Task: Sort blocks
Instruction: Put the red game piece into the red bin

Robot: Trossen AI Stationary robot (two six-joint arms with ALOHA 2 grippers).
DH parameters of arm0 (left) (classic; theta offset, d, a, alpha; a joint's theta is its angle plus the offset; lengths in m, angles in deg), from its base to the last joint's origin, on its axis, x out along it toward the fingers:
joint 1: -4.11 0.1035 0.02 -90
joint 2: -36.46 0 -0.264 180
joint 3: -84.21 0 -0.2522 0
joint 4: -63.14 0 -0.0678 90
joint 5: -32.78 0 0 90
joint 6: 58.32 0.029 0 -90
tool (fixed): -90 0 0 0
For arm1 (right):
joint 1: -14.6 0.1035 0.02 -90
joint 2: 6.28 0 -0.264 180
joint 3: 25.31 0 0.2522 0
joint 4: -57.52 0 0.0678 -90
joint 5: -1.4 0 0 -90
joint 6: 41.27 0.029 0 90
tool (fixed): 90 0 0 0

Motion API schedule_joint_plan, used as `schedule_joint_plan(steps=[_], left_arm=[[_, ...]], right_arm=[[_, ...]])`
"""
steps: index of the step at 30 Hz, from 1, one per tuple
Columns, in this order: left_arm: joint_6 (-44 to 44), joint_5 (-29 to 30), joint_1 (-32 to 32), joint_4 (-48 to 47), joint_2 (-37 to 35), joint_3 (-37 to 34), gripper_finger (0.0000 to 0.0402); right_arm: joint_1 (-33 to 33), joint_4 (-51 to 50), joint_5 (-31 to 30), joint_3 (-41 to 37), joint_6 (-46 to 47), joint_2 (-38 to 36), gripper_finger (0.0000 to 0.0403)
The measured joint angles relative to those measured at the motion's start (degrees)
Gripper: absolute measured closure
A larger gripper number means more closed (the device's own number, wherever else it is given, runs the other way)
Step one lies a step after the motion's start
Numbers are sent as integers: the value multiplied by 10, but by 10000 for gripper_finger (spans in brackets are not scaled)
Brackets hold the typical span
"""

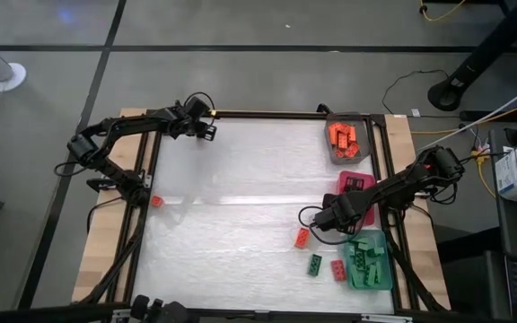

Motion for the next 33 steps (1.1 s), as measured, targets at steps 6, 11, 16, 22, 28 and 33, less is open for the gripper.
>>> schedule_joint_plan(steps=[6,11,16,22,28,33], left_arm=[[-2,0,0,0,0,0,247],[-2,0,0,0,0,0,247],[10,0,0,1,0,0,247],[11,0,4,5,4,0,247],[0,-2,7,8,50,0,247],[15,1,8,40,88,0,247]], right_arm=[[0,0,0,0,0,0,118],[0,0,0,0,0,0,118],[0,0,0,0,0,0,118],[0,0,0,0,0,0,118],[0,2,0,0,0,0,118],[0,9,0,0,0,0,118]])
